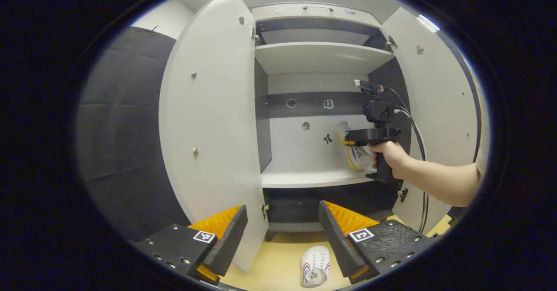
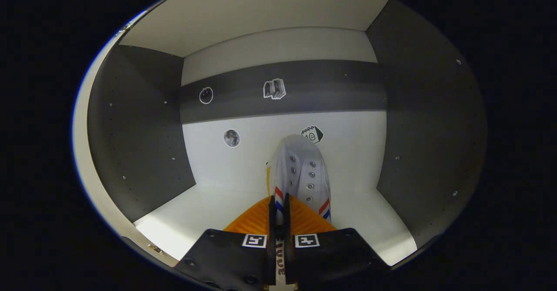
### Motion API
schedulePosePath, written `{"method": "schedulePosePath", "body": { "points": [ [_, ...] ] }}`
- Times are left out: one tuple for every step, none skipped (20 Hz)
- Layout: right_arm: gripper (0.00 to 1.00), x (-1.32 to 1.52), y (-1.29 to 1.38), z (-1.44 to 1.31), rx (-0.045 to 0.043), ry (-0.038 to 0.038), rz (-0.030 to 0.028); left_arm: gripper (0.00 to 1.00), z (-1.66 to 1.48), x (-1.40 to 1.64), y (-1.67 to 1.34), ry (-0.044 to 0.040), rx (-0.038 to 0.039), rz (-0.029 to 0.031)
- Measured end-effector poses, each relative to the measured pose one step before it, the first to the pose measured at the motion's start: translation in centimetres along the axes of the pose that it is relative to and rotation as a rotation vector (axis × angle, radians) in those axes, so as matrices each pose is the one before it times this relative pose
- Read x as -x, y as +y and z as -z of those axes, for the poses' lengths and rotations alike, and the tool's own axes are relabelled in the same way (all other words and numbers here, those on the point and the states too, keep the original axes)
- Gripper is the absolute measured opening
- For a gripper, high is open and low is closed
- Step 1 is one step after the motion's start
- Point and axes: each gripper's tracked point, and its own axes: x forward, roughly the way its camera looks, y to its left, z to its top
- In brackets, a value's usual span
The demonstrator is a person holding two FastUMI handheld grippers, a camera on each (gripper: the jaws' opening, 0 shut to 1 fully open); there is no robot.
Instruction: Grab one shoe with the right hand and put it into the shoe cabinet, grab the other shoe with the left hand and put it into the shoe cabinet; then close the right door with the right hand and the left door with the left hand.
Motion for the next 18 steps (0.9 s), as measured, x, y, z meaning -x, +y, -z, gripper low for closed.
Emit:
{"method": "schedulePosePath", "body": {
  "points": [
    [0.19,-0.017,0.11,-0.658,-0.00558,-0.02553,-0.00386,1.0,0.078,0.169,0.095,-0.00044,0.00403,-0.00582],
    [0.17,-0.014,-0.029,-0.971,-0.00926,-0.03075,0.01052,1.0,0.137,0.159,0.101,0.00222,0.00611,-0.005],
    [0.18,0.133,-0.112,-0.756,-0.0088,-0.01892,0.00572,1.0,0.169,0.218,-0.016,0.00377,0.00738,-0.0028],
    [0.21,0.476,0.012,-0.206,-0.01009,-0.00045,0.00249,1.0,0.087,0.25,-0.012,0.00362,0.00833,-0.00062],
    [0.34,0.606,0.265,0.124,-0.00846,0.00978,-0.00755,1.0,0.158,0.315,-0.019,0.00223,0.00742,0.00098],
    [0.56,0.727,0.144,0.212,0.00435,0.01262,-0.00669,1.0,0.152,0.196,0.052,0.00214,0.00492,0.00245],
    [0.77,0.424,-0.41,0.267,0.01272,0.0032,0.00966,1.0,0.19,0.145,0.094,0.00142,0.00115,0.00416],
    [0.99,1.36,-0.307,-0.081,0.01742,-0.00715,0.01785,1.0,0.229,0.132,0.118,0.00226,-0.00223,0.0061],
    [0.98,1.315,-0.233,0.055,0.0162,-0.00911,0.01157,1.0,0.469,0.076,0.131,0.00616,-0.00384,0.00828],
    [0.98,1.462,-0.266,0.066,0.01458,-0.00953,0.00874,1.0,0.509,-0.053,0.008,0.00897,-0.00403,0.01305],
    [0.97,1.635,-0.22,0.201,0.0142,-0.00686,0.00588,1.0,0.706,0.033,-0.027,0.01,-0.00336,0.01396],
    [0.97,1.617,-0.191,0.314,0.01415,-0.00419,0.00182,1.0,0.797,-0.056,-0.032,0.01288,-0.00204,0.01317],
    [0.97,1.717,-0.156,0.391,0.02098,-0.00029,-0.0038,1.0,0.796,-0.242,-0.143,0.01252,0.0005,0.01674],
    [0.97,1.775,-0.281,0.514,0.02216,0.00751,0.00585,1.0,0.781,-0.233,-0.109,0.00932,0.00176,0.01736],
    [0.93,1.735,-0.245,0.738,0.01166,0.01215,0.00218,1.0,0.712,-0.229,-0.074,0.00565,0.00222,0.01605],
    [0.94,1.906,0.227,0.816,-0.00138,0.01264,-0.00851,0.95,0.654,-0.501,-0.285,0.00632,0.00277,0.02199],
    [0.94,1.859,0.281,0.847,-0.00077,0.00843,-0.00956,0.95,0.992,-0.598,-0.358,0.0121,0.00176,0.02444],
    [1.0,1.748,-0.226,1.061,-0.00278,0.01203,0.0056,0.95,1.119,-0.833,-0.429,0.02165,0.00094,0.02529]
  ]
}}
